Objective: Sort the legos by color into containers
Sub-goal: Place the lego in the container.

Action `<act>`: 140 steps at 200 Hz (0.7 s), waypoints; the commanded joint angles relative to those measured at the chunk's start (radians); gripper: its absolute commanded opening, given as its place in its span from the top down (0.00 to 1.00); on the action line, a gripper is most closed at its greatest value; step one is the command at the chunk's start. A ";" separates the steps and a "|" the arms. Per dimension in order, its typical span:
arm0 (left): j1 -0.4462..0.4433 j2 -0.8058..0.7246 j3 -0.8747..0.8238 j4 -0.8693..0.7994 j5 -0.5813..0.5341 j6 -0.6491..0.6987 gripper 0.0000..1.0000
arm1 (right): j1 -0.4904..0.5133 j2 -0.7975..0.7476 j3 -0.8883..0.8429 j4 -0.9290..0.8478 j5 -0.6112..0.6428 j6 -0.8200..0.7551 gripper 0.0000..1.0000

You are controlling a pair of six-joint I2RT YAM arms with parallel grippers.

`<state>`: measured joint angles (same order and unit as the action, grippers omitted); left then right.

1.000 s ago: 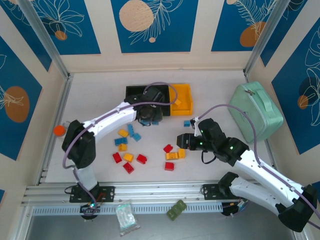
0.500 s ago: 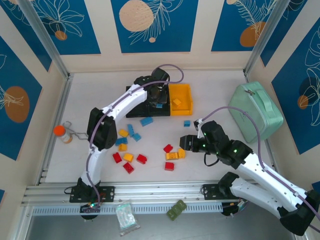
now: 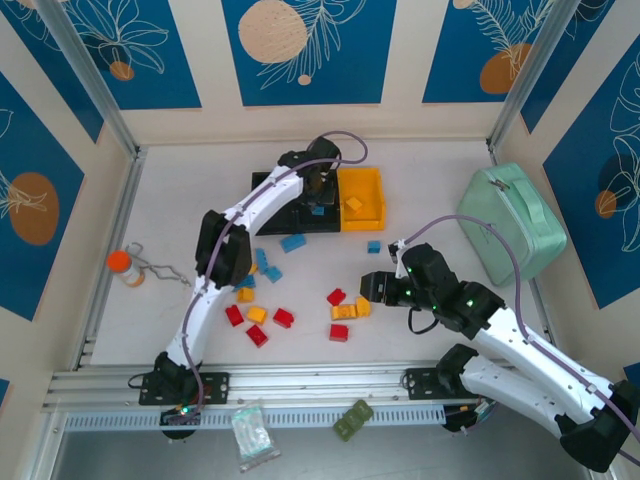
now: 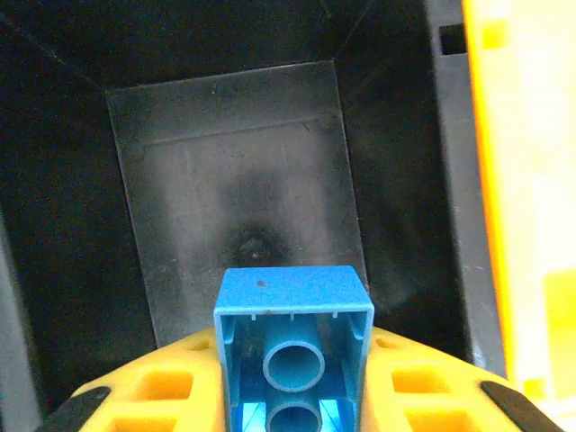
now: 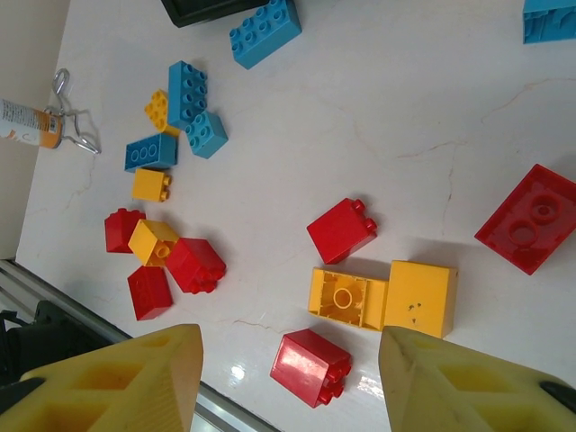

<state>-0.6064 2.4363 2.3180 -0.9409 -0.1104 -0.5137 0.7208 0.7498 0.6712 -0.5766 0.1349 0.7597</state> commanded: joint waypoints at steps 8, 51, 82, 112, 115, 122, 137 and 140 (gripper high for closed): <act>0.014 0.027 0.042 -0.009 -0.012 0.018 0.76 | -0.001 -0.004 -0.010 -0.008 0.012 0.012 0.46; 0.013 0.016 0.044 -0.021 -0.012 0.015 0.53 | -0.002 0.000 -0.007 -0.007 0.014 0.009 0.45; 0.009 -0.027 0.034 -0.028 0.003 0.020 0.47 | -0.002 0.015 -0.006 0.007 0.006 0.010 0.45; -0.003 -0.127 -0.042 -0.009 0.025 0.025 0.47 | 0.003 0.019 -0.007 0.015 0.002 0.008 0.45; -0.006 -0.142 -0.059 -0.002 0.027 0.027 0.47 | 0.003 0.019 -0.007 0.014 0.002 0.007 0.45; -0.012 -0.184 -0.106 0.017 0.029 0.029 0.47 | 0.003 0.020 -0.006 0.012 0.002 0.006 0.45; -0.020 -0.272 -0.214 0.067 0.040 0.032 0.47 | 0.003 0.020 -0.002 0.009 0.000 0.002 0.45; -0.021 -0.288 -0.236 0.077 0.043 0.034 0.47 | 0.004 0.020 -0.001 0.009 0.000 0.001 0.45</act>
<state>-0.6125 2.3280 2.1941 -0.9180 -0.0990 -0.5030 0.7208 0.7708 0.6712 -0.5686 0.1349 0.7597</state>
